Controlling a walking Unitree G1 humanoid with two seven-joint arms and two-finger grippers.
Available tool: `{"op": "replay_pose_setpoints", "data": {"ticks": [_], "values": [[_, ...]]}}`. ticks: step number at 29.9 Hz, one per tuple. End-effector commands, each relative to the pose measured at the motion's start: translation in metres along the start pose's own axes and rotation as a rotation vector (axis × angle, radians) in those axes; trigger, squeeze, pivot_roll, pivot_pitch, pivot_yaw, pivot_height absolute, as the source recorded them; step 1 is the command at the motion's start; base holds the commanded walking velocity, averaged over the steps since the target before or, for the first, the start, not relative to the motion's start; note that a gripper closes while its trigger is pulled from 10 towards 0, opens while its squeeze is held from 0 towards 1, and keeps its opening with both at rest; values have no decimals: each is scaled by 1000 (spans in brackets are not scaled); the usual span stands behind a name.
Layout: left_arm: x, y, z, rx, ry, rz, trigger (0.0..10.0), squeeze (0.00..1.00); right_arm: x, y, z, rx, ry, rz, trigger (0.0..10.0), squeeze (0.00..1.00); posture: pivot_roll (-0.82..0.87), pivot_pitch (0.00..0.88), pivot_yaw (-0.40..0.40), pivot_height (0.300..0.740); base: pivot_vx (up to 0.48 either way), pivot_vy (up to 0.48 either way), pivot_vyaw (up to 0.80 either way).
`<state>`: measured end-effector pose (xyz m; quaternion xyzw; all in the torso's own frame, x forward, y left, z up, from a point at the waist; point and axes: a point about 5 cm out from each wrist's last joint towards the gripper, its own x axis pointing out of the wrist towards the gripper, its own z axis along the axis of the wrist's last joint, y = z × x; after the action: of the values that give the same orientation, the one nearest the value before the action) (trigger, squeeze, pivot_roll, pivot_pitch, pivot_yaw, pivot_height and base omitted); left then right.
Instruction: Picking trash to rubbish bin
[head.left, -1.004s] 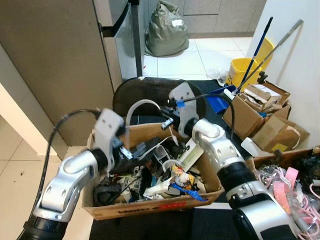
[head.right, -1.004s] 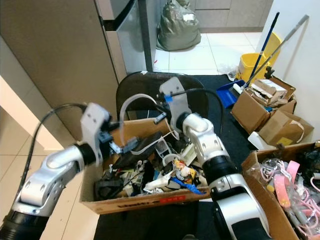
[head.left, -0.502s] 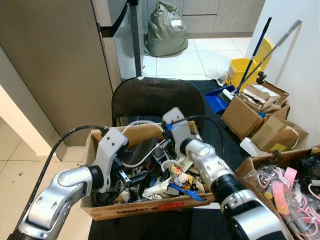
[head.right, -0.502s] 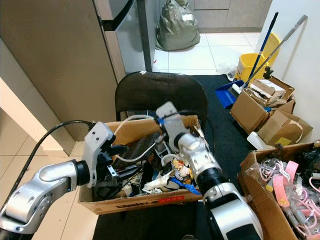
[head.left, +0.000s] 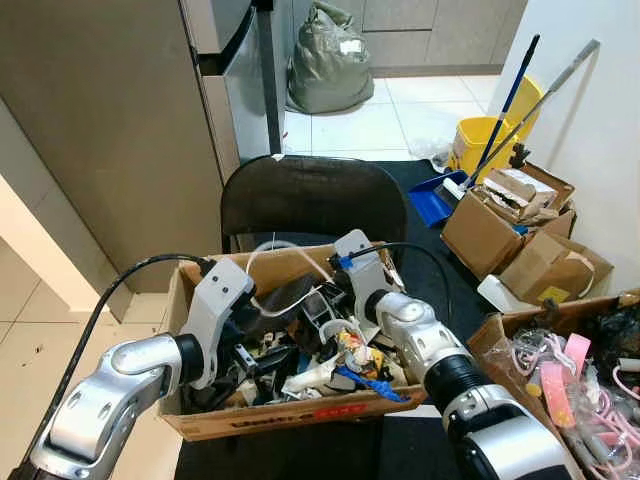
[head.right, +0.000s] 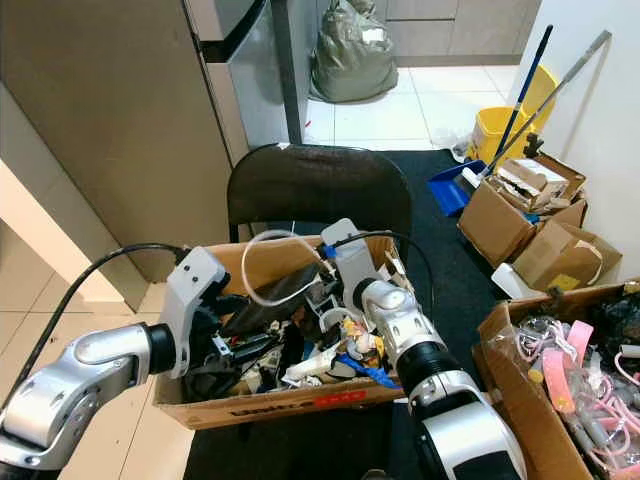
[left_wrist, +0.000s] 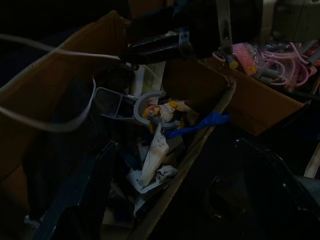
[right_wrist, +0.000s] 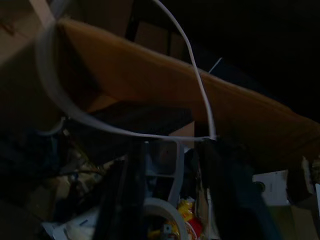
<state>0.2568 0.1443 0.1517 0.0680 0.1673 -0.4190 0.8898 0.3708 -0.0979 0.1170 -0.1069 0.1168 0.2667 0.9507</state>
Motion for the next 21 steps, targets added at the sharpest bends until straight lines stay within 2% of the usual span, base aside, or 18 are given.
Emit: {"op": "replay_pose_setpoints", "data": {"ticks": [1,2,3,4,5,6,9,11,13,14,16,18,19,20,21], "values": [[-3,0,-1,9,17,3,10000,0,1,2,5,36,-20,12,10000,1000,39,128,34,740,0,0,0],[-3,0,-1,10,15,4,10000,0,1,1,7,42,-25,14,10000,1000,38,128,34,740,0,0,0],[-3,2,1,18,2,17,10000,0,0,-9,19,51,-84,-46,10000,996,39,129,34,740,0,0,0],[-3,4,3,24,-12,36,10000,0,-2,-16,26,68,-120,-85,10000,384,40,128,34,740,0,0,0],[-3,6,5,28,-22,50,10000,0,-3,-20,30,80,-143,-110,10000,384,40,128,34,740,0,0,0],[-2,9,8,31,-44,77,10000,0,-6,-28,35,100,-177,-161,10000,0,40,128,34,740,0,0,0],[0,22,17,31,-112,189,10000,0,-15,-49,38,155,-216,-296,10000,0,39,127,34,740,0,0,0],[2,36,22,41,-148,315,10000,0,-22,-60,25,167,-168,-385,10000,0,35,126,34,740,0,0,0],[3,43,24,44,-164,386,10000,0,-27,-64,16,165,-145,-429,10000,0,33,126,35,740,0,0,0],[6,49,23,35,-161,467,10000,0,-32,-64,7,166,-154,-458,10000,0,29,130,35,740,0,0,0],[10,54,17,30,-116,536,10000,0,-37,-64,2,155,-167,-493,10000,0,29,130,35,740,0,0,0],[12,58,10,72,-57,600,10000,0,-44,-65,-2,130,-200,-562,10000,0,22,130,39,740,0,0,0],[12,58,10,72,-57,600,10000,0,-44,-65,-2,130,-200,-562,10000,0,22,130,39,740,0,0,0],[14,57,8,90,-52,617,10000,0,-49,-63,-7,169,-214,-587,10000,0,15,133,43,740,0,0,0],[17,56,10,84,-88,635,10000,0,-60,-61,-19,244,-235,-625,10000,0,11,133,48,740,0,0,-800]]}}
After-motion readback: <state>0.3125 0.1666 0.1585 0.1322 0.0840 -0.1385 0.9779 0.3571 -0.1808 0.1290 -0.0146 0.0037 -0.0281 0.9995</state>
